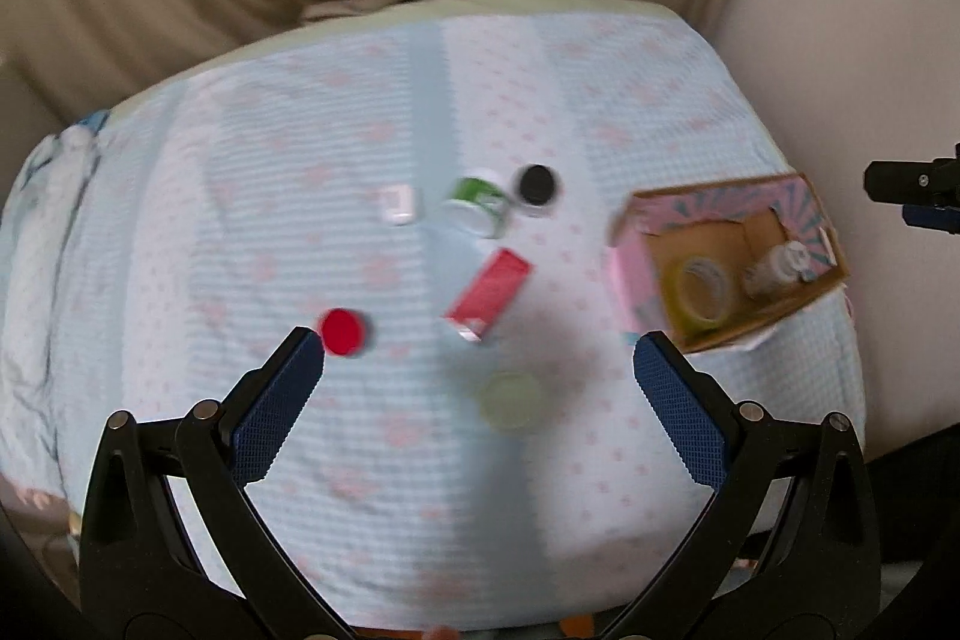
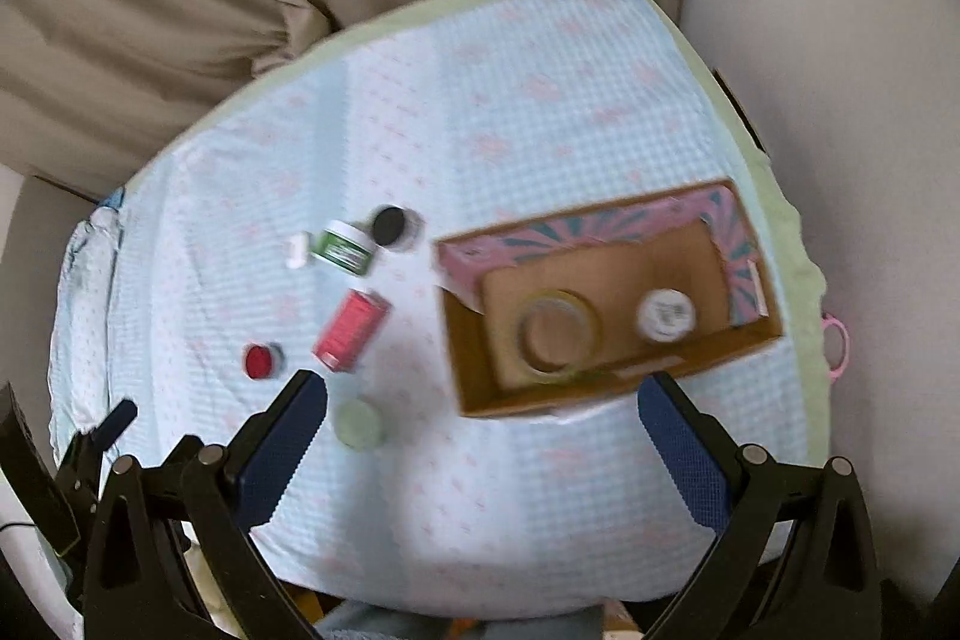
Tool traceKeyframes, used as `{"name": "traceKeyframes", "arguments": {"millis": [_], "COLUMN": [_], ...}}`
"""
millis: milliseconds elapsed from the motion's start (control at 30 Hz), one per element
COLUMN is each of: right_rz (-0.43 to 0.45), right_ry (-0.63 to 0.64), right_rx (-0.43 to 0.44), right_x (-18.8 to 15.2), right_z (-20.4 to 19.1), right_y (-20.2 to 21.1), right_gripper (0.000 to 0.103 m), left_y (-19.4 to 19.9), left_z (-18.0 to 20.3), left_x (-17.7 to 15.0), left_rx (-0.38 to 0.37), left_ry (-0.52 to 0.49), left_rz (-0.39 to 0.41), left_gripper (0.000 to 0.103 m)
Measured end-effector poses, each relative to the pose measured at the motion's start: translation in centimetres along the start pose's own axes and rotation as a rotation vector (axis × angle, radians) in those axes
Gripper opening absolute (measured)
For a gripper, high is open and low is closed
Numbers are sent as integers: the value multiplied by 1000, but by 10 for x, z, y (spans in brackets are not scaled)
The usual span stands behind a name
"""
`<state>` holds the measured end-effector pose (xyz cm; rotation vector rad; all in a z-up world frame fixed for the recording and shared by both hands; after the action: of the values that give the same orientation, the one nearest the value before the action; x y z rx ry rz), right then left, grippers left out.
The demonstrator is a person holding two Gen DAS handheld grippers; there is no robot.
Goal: Organize rigid objects
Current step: 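Move both tools back toward the remaining jars on the bed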
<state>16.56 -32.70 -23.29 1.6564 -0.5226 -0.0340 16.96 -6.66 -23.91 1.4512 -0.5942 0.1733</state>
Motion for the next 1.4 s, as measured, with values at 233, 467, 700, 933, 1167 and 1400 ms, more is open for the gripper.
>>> {"name": "traceKeyframes", "arguments": {"millis": [233,467,700,933,1167,1400], "right_rz": [2,-43,-108,-184,-269,-358], "right_ry": [38,6,-88,-229,-332,-400], "right_rx": [29,34,56,77,45,10], "right_x": [-5,1,21,46,61,62], "right_z": [-88,-152,-182,-182,-166,-151], "right_y": [-21,-65,-122,-189,-264,-330], "right_gripper": [103,103,103,103,103,100], "left_y": [-7,-50,-116,-180,-239,-293], "left_z": [-89,-149,-176,-173,-162,-149], "left_x": [-19,-36,-42,-54,-63,-73], "left_rx": [-12,-32,-57,-94,-106,-107], "left_ry": [28,-43,-106,-135,-161,-193], "left_rz": [-42,-130,-244,-336,-397,-460], "left_gripper": [103,103,103,103,103,102]}}
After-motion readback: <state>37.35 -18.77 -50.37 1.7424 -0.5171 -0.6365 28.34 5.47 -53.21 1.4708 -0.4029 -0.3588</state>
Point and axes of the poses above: each gripper's, at about its wrist camera, not at the fingertips, and y roughly against the way its jaws point, z to its right, x to its top, the point moved 9 cm from there along -y, roughly the way its jaws point, and after that the axes turned 1 degree about z, right-handed, at the moved point
